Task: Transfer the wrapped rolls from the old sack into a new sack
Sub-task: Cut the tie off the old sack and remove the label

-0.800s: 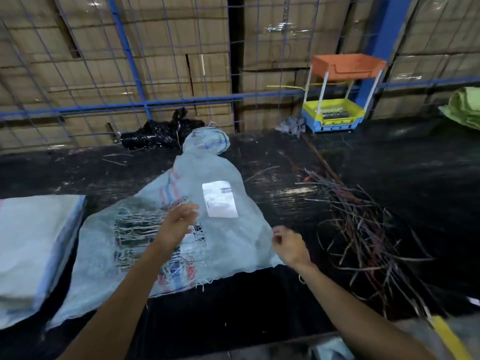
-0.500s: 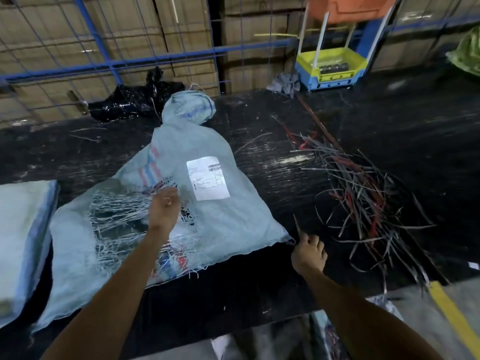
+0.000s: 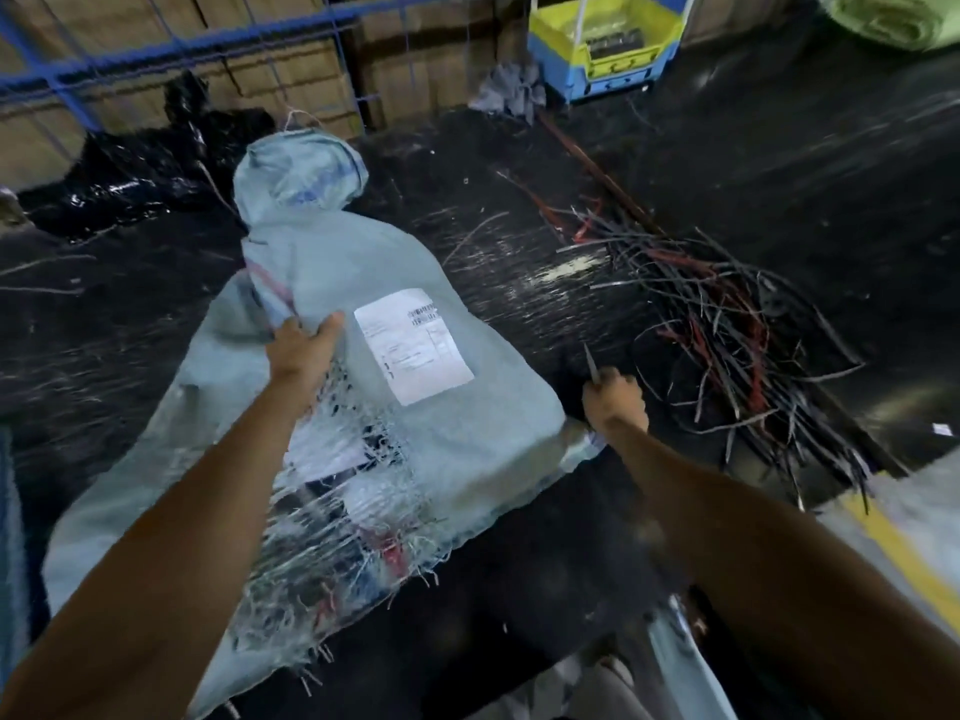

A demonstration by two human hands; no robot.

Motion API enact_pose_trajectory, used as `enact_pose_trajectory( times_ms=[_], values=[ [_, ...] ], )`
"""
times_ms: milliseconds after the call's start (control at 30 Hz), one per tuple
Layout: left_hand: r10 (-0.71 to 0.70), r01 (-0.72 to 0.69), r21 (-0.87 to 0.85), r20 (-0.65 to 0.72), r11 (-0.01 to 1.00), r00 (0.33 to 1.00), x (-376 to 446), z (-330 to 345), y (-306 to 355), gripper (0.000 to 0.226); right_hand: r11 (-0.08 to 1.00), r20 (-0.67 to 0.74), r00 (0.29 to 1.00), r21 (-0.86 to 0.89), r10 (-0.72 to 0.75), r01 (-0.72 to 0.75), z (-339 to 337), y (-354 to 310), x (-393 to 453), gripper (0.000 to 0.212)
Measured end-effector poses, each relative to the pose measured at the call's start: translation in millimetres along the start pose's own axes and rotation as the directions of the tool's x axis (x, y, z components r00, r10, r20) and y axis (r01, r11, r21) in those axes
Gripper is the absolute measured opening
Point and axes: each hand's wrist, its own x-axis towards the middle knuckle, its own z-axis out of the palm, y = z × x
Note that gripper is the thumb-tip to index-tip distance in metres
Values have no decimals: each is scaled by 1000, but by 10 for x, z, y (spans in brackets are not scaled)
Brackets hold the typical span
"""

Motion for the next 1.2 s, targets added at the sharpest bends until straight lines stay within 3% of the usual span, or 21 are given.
enact_pose_trajectory(
  times_ms=[67, 133, 200, 333, 400, 467, 567, 600, 667, 700, 733, 767, 800, 833, 867, 900, 933, 1000, 1067, 1133, 1200],
  values=[
    [79, -80, -95, -10, 992, 997, 25, -39, 44, 57, 991, -36, 995, 90, -96, 99, -86, -360, 71, 37],
    [149, -149, -73, -7, 986, 989, -4, -39, 99, 49, 961, -43, 983, 210, -177, 182, -174, -803, 89, 37],
    [232, -234, 3, 127, 972, 964, -140, -22, 170, 42, 920, -23, 972, 320, -233, 228, -238, -1310, 78, 35],
    [364, -405, -46, 536, 913, 761, -512, 119, 254, 26, 835, 52, 908, 416, -416, 359, -261, -2180, -44, 30],
    [402, -458, -69, 607, 886, 686, -621, 253, 289, 29, 797, 92, 837, 377, -540, 473, -226, -2430, -123, 33],
    [454, -522, -91, 634, 848, 627, -731, 306, 304, 33, 757, 164, 746, 270, -646, 596, -107, -2624, -198, 56],
    [543, -660, -125, 691, 740, 478, -943, 344, 375, 30, 772, 317, 708, 162, -631, 615, 111, -2694, -234, 88],
    [558, -689, -139, 708, 711, 432, -988, 344, 385, 31, 775, 334, 708, 133, -622, 618, 204, -2671, -224, 86],
    [517, -677, -163, 776, 718, 361, -1003, 210, 437, 39, 773, 344, 720, 32, -603, 633, 324, -2569, -221, 59],
    [466, -617, -168, 807, 769, 362, -938, 100, 431, 38, 773, 345, 718, 34, -604, 634, 372, -2509, -216, 45],
    [439, -529, -178, 794, 830, 421, -864, -84, 427, 34, 772, 342, 706, 107, -620, 626, 405, -2474, -214, 33],
    [431, -413, -219, 725, 884, 537, -721, -240, 367, 28, 790, 355, 706, 237, -613, 566, 407, -2419, -202, 24],
    [431, -340, -265, 559, 902, 708, -604, -407, 339, 24, 783, 361, 702, 394, -614, 482, 363, -2386, -216, 18],
    [399, -332, -256, 283, 908, 872, -391, -493, 255, 28, 772, 385, 702, 509, -600, 380, 274, -2361, -237, 15],
    [350, -341, -191, 12, 920, 937, -198, -571, 194, 33, 757, 428, 689, 594, -585, 272, 176, -2338, -256, 14],
    [298, -318, -131, -151, 939, 943, -37, -626, 164, 36, 749, 479, 659, 632, -580, 199, 86, -2318, -265, 12],
    [246, -270, -126, -183, 955, 952, 90, -643, 158, 40, 741, 529, 605, 653, -595, 158, 10, -2297, -278, 9],
    [140, -134, -171, 22, 976, 990, 308, -634, 194, 71, 723, 589, 489, 678, -643, 133, -111, -2308, -265, 11],
    [123, -71, -176, 301, 982, 946, 425, -574, 252, 74, 723, 616, 441, 680, -652, 119, -253, -2359, -260, 12],
    [156, -120, -114, 405, 986, 901, 482, -492, 341, 71, 716, 557, 516, 677, -650, 170, -410, -2442, -258, 17],
    [182, -152, -106, 395, 983, 901, 492, -395, 428, 65, 697, 396, 678, 675, -620, 242, -542, -2541, -257, 26]
  ],
)
